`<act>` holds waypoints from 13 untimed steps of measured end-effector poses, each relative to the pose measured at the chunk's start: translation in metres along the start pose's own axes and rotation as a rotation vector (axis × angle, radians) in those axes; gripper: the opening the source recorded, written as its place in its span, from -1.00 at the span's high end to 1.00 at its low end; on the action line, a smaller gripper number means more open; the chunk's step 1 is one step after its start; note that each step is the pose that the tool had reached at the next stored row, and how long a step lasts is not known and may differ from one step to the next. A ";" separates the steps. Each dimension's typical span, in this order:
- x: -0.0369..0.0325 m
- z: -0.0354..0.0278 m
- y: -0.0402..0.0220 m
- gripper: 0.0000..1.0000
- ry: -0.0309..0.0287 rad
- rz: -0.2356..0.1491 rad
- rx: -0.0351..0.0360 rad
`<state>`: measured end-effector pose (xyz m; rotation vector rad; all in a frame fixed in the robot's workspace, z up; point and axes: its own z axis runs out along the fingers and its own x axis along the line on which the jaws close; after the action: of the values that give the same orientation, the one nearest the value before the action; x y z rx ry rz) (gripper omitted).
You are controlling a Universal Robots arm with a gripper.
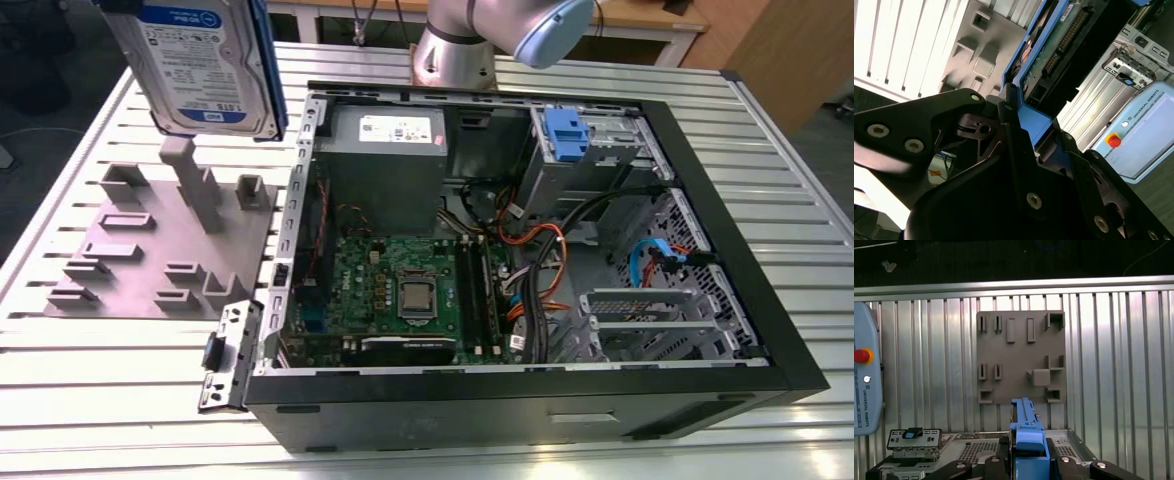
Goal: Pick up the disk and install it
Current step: 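Pick up the disk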
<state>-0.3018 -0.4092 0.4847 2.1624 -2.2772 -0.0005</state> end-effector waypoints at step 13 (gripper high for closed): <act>-0.0004 0.0000 -0.0078 0.27 0.0000 0.000 0.0000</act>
<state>-0.2939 -0.4092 0.4847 2.1624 -2.2773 -0.0005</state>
